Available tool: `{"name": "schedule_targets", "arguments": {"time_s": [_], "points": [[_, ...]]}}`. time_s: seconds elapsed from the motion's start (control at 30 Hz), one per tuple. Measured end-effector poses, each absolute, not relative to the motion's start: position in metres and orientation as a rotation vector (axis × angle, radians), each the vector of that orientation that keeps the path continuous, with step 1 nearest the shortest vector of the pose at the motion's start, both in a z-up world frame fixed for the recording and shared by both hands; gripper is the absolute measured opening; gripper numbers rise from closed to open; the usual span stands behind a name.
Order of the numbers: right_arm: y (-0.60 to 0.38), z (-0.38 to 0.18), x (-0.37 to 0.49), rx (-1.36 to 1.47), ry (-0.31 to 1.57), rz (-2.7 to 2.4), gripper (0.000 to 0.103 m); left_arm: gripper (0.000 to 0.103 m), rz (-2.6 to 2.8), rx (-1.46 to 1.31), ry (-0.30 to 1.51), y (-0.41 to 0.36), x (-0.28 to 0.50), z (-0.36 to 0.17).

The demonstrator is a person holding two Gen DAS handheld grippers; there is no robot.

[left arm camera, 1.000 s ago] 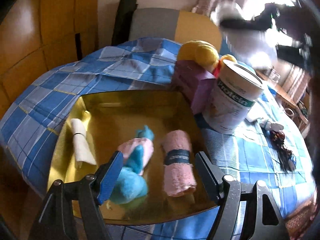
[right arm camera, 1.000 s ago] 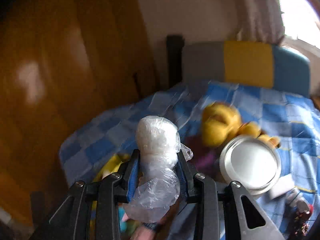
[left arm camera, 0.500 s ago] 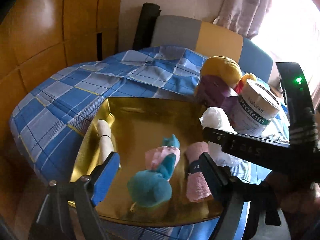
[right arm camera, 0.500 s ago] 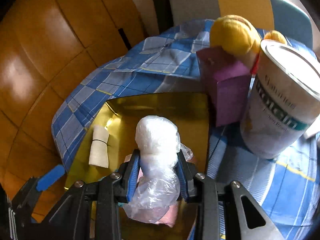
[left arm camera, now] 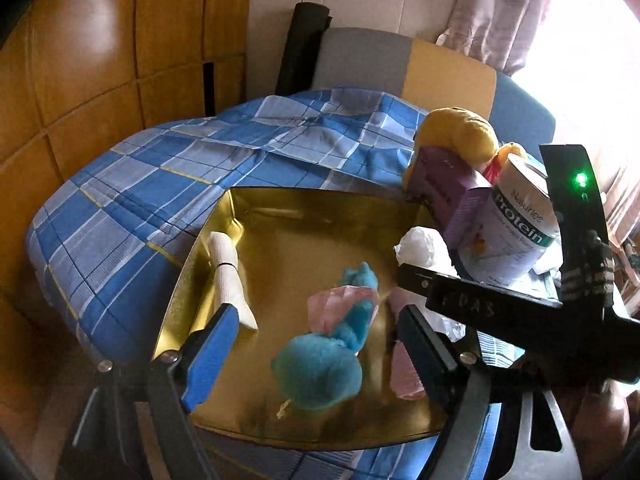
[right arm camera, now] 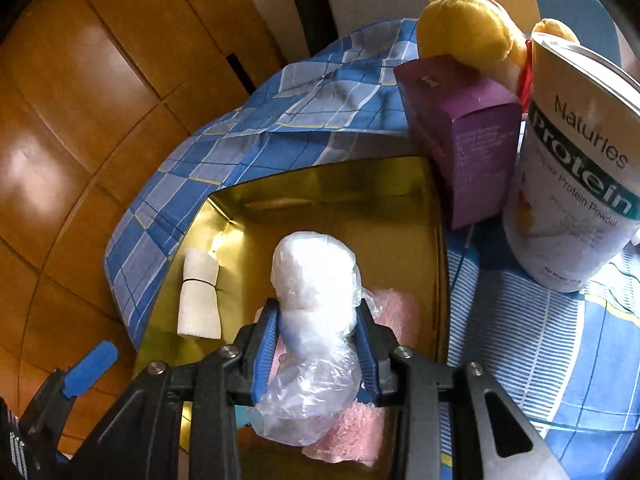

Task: Organize soft objects
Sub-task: 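Lower the white wrapped puff into the tray beside the towel and release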

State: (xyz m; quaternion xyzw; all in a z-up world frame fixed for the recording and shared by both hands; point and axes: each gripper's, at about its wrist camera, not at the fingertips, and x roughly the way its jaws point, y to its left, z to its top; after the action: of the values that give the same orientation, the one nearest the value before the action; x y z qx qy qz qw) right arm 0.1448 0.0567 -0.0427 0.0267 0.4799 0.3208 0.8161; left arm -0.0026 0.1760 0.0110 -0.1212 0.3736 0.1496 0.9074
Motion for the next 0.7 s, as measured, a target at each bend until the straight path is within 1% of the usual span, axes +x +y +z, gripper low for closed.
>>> {"name": "schedule_targets", "arguments": {"time_s": [0.17, 0.23, 0.4, 0.7], "points": [[0.054, -0.048, 0.146, 0.098, 1.050, 0.692, 0.037, 0.084, 0.303, -0.246, 0.784, 0.174, -0.001, 0.010], [0.054, -0.050, 0.147, 0.121, 1.075, 0.693, 0.042, 0.084, 0.300, -0.243, 0.788, 0.173, -0.001, 0.009], [0.052, -0.047, 0.144, 0.144, 1.069, 0.706, 0.045, 0.084, 0.287, -0.230, 0.789, 0.167, -0.001, 0.009], [0.030, -0.040, 0.133, 0.161, 1.020, 0.653, 0.045, 0.084, 0.273, -0.217, 0.786, 0.160, -0.001, 0.011]]}}
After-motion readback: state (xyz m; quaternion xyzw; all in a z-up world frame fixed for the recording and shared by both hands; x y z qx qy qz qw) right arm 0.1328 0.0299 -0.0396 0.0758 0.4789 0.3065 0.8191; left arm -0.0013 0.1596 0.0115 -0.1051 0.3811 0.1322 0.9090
